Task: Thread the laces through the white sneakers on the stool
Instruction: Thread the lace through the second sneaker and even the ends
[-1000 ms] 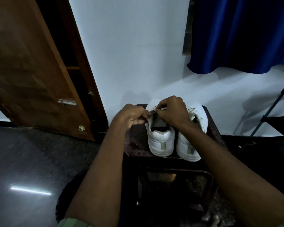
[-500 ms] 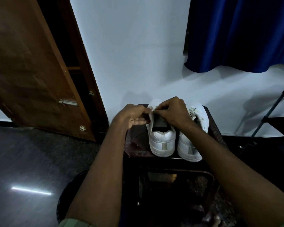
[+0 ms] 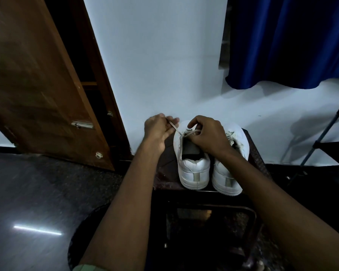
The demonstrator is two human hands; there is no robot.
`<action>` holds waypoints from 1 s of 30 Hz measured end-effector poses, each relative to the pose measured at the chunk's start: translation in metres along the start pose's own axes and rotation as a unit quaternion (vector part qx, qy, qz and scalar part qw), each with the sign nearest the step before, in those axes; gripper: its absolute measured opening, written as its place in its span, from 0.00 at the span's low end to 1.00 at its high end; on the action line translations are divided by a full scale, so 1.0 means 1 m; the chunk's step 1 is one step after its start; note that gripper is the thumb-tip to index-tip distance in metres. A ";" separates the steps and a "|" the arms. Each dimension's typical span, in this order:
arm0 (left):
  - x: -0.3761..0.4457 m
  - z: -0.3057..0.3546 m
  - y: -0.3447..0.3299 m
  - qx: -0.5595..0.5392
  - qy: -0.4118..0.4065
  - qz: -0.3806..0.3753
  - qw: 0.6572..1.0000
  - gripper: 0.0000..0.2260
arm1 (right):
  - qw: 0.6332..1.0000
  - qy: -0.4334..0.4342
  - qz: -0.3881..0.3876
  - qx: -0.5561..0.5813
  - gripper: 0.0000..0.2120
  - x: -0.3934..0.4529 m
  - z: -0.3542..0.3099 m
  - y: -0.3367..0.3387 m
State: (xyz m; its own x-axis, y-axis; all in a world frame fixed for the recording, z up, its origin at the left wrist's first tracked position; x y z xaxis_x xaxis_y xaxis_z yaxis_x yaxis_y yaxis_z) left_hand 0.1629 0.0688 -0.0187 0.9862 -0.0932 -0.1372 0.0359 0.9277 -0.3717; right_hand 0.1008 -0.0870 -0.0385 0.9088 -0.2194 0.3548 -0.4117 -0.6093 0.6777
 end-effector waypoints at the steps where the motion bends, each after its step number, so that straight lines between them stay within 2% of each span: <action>1: 0.004 0.002 0.002 -0.063 -0.005 0.013 0.998 0.14 | 1.000 -0.003 0.019 0.008 0.13 0.000 -0.001 0.002; 3: 0.008 0.003 0.006 -0.100 -0.024 0.021 0.994 0.16 | 0.998 -0.004 0.057 -0.003 0.16 0.000 0.001 0.006; 4: 0.006 0.004 0.008 -0.057 -0.049 0.026 0.997 0.16 | 0.997 0.000 0.080 -0.025 0.17 0.000 0.002 0.008; 5: 0.006 0.004 0.010 0.029 -0.091 0.037 0.995 0.15 | 0.994 -0.001 0.102 -0.046 0.17 0.001 0.002 0.011; 6: 0.006 0.004 0.012 0.139 -0.142 0.046 0.979 0.12 | 0.990 -0.006 0.129 -0.057 0.15 0.002 0.003 0.013; 8: 0.006 0.003 0.013 0.328 -0.229 0.045 0.916 0.06 | 0.979 -0.041 0.193 -0.057 0.04 0.003 0.003 0.019; 9: 0.007 0.000 0.014 0.393 -0.244 0.030 0.886 0.05 | 0.973 -0.069 0.219 -0.039 0.09 0.005 0.002 0.022; 10: 0.009 -0.004 0.015 0.450 -0.242 0.010 0.859 0.05 | 0.968 -0.099 0.229 -0.009 0.19 0.006 0.003 0.025; 12: 0.013 -0.016 0.016 0.572 -0.212 -0.034 0.791 0.06 | 0.960 -0.146 0.223 0.085 0.31 0.007 0.001 0.031; 14: 0.014 -0.025 0.015 0.657 -0.195 -0.078 0.724 0.10 | 0.951 -0.158 0.209 0.164 0.31 0.006 -0.002 0.035; 15: 0.015 -0.027 0.014 0.666 -0.195 -0.088 0.714 0.15 | 0.947 -0.154 0.199 0.200 0.30 0.005 -0.004 0.036; 16: 0.013 -0.025 0.013 0.659 -0.201 -0.087 0.719 0.20 | 0.941 -0.149 0.186 0.240 0.27 0.005 -0.007 0.036; 18: 0.008 -0.017 0.008 0.605 -0.246 -0.054 0.755 0.28 | 0.924 -0.141 0.145 0.325 0.22 0.006 -0.011 0.037; 21: -0.003 -0.003 0.002 0.429 -0.303 -0.005 0.851 0.28 | 0.922 -0.121 0.101 0.354 0.13 0.007 -0.015 0.034; 24: -0.010 0.007 -0.004 0.174 -0.259 0.021 0.950 0.24 | 0.939 -0.089 0.076 0.325 0.09 0.005 -0.013 0.029; 25: -0.011 0.010 -0.005 0.092 -0.225 0.029 0.970 0.24 | 0.948 -0.078 0.079 0.300 0.06 0.005 -0.012 0.027; 27: -0.007 0.013 -0.002 -0.014 -0.166 0.036 0.985 0.23 | 0.965 -0.055 0.098 0.236 0.02 0.004 -0.010 0.026; 28: -0.004 0.013 0.001 0.005 -0.161 0.039 0.986 0.23 | 0.969 -0.046 0.105 0.217 0.03 0.005 -0.010 0.026; 29: 0.000 0.013 0.006 0.086 -0.175 0.043 0.980 0.22 | 0.971 -0.041 0.109 0.211 0.04 0.005 -0.010 0.027; 30: 0.005 0.010 0.011 0.209 -0.195 0.046 0.957 0.20 | 0.970 -0.037 0.110 0.216 0.04 0.005 -0.010 0.027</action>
State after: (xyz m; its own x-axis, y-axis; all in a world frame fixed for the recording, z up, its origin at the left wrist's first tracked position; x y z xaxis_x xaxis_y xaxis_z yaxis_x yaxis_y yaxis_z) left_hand 0.1695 0.0818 -0.0139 0.9708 0.0627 0.2314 -0.0729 0.9967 0.0358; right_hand 0.0934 -0.0966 -0.0121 0.8116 -0.4242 0.4018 -0.5436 -0.8002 0.2532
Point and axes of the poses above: each hand's wrist, its own x-axis towards the middle knuckle, its own y-axis out of the back of the hand, z = x × y, the point moved 1 cm from there along x, towards the middle knuckle, and after that the axes turned 1 degree about -y, right-handed, at the moved point
